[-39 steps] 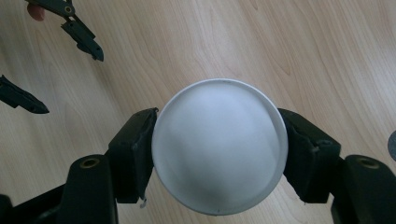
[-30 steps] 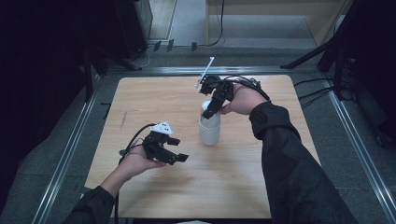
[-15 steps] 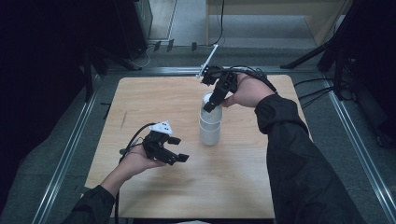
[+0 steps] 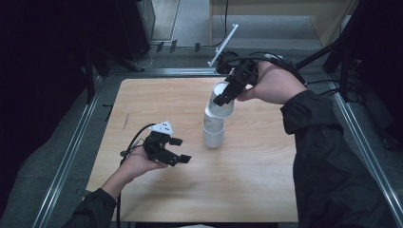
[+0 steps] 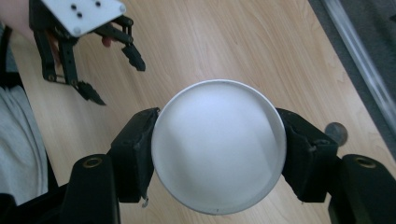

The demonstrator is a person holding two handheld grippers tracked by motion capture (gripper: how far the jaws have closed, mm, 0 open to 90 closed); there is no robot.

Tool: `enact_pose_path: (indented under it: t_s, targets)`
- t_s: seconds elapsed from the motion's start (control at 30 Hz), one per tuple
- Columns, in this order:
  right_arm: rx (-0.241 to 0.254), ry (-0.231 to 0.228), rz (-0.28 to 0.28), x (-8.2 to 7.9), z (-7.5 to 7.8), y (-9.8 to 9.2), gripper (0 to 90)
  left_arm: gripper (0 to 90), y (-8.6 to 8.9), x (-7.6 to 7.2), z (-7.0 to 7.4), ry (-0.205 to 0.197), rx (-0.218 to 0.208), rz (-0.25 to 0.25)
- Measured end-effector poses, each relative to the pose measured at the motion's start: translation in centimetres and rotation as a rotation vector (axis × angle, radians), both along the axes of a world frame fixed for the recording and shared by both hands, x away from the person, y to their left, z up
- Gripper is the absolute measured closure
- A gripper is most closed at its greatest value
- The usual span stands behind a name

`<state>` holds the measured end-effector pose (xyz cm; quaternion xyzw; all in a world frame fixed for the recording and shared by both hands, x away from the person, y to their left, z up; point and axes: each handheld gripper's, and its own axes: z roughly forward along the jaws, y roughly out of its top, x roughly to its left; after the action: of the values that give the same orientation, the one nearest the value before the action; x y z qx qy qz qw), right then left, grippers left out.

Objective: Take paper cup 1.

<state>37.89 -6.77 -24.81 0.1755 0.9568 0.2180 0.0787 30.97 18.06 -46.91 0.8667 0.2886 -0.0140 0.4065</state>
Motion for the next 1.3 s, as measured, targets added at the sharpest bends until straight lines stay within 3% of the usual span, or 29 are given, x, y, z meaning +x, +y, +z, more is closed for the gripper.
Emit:
enact_pose_path:
  t_s: [0.2, 0.37, 0.47, 0.5, 0.6, 0.7, 0.73, 0.77, 0.83, 0.97, 1.0, 1.03, 1.3]
  targets:
    - [-0.001, -0.011, 0.025, -2.6, -0.6, -1.7, 35.5, 17.1, -0.2, -0.2, 0.2, 0.006, -0.026, -0.025]
    - [0.021, 0.025, 0.046, -4.4, -3.0, -3.2, 35.4, 16.2, -0.4, -0.2, 0.3, 0.004, -0.033, -0.039]
    - [0.037, 0.030, 0.059, -4.7, -3.9, -3.6, 35.5, 16.7, -0.5, -0.2, 0.2, 0.003, -0.034, -0.049]
    - [0.045, 0.021, 0.059, -5.0, -4.9, -4.0, 35.6, 17.2, -0.6, -0.1, 0.1, 0.009, -0.030, -0.068]
    - [0.062, 0.022, 0.058, -5.2, -5.8, -4.4, 35.8, 17.5, -0.8, -0.1, 0.0, 0.008, -0.025, -0.081]
    - [0.120, 0.036, 0.047, -5.1, -8.0, -5.5, 35.9, 17.5, -1.3, 0.2, -0.1, -0.002, -0.020, -0.104]
    - [0.120, 0.036, 0.047, -5.1, -8.0, -5.5, 35.9, 17.5, -1.3, 0.2, -0.1, -0.002, -0.020, -0.104]
    - [0.145, 0.049, 0.041, -5.1, -9.1, -5.9, 35.9, 17.5, -1.4, 0.2, -0.1, -0.010, -0.027, -0.108]
    - [0.159, 0.059, 0.044, -5.1, -9.7, -6.1, 35.8, 17.4, -1.6, 0.3, -0.1, -0.030, -0.036, -0.118]
    - [0.218, 0.084, 0.046, -5.1, -12.2, -6.3, 35.7, 17.8, -1.9, 0.7, -0.3, -0.006, -0.057, -0.138]
    - [0.218, 0.084, 0.046, -5.1, -12.2, -6.3, 35.7, 17.8, -2.1, 0.8, -0.3, -0.005, -0.047, -0.148]
    - [0.220, 0.090, 0.053, -5.0, -13.3, -6.2, 35.7, 17.7, -2.6, 0.7, -0.2, -0.024, -0.031, -0.171]
    - [0.274, 0.135, 0.071, -5.0, -16.9, -5.8, 35.8, 17.7, -3.6, 0.8, -0.4, -0.034, -0.029, -0.227]
